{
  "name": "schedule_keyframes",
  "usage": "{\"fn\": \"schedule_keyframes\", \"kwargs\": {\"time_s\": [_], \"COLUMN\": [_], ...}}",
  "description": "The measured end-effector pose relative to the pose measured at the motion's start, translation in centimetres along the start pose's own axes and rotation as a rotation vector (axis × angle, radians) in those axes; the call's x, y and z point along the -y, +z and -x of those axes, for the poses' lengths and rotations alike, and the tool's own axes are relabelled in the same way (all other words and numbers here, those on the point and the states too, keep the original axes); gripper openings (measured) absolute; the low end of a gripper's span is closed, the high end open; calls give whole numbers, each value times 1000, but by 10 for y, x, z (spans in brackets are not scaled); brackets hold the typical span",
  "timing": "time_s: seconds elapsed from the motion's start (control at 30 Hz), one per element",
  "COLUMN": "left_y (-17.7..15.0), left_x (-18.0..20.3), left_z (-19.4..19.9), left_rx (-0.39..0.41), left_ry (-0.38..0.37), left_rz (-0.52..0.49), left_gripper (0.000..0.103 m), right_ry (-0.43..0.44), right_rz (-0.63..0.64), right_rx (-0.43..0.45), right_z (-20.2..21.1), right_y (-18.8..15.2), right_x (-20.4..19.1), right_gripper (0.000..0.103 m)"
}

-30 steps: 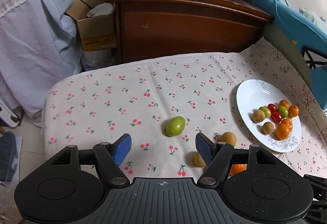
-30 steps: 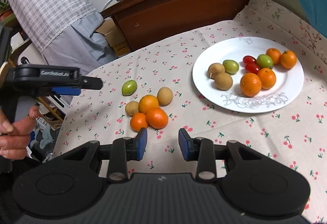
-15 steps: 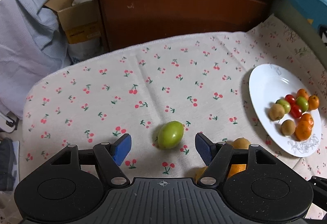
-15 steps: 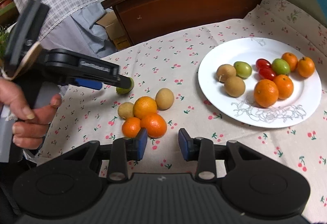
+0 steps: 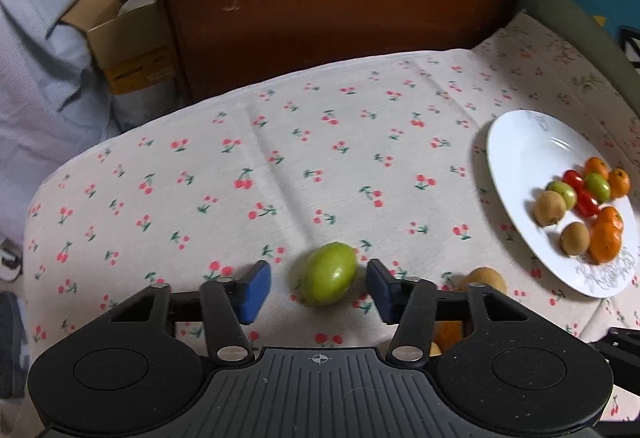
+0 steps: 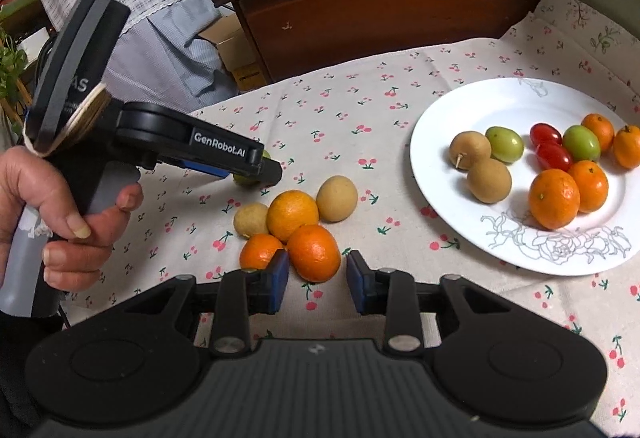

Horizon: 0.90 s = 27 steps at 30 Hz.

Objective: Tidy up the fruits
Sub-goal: 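Grasp the last green plum with the left gripper while the right gripper grasps a mandarin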

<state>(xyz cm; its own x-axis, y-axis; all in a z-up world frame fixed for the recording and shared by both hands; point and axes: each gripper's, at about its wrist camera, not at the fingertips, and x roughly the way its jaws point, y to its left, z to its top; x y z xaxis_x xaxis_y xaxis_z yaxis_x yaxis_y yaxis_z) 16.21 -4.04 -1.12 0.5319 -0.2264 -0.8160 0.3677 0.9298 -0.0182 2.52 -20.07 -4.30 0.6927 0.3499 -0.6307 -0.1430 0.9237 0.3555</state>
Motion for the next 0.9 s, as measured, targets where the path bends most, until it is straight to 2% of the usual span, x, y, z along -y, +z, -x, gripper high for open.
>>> {"fn": "schedule_keyframes", "kwargs": {"time_s": [0.07,0.13,0.17,0.37,0.63,0.9], "left_y": [0,-2,-2,-4,-3,-2], "left_x": [4,8,9,10,12,17], "left_z": [0,0,0,5,21,33], "left_rx": [8,22,25,51,93,130], "left_ry": [-7,4,4,10,-27,-34], "left_rz": [-20,-53,-61,-58,-39,-38], "left_gripper": [40,27,26,26,26,26], "right_ry": [-1,-1,-1,-7,-2,11], "right_rz": [0,-6,-11,-36,-65,-74], "right_rx": [4,4,4,0,14,30], "right_z": [0,0,0,2,8,14], "right_y": [0,0,0,0,3,5], "right_x": [-1,-1,0,1,3,3], "right_gripper": [28,27,27,27,26,26]}}
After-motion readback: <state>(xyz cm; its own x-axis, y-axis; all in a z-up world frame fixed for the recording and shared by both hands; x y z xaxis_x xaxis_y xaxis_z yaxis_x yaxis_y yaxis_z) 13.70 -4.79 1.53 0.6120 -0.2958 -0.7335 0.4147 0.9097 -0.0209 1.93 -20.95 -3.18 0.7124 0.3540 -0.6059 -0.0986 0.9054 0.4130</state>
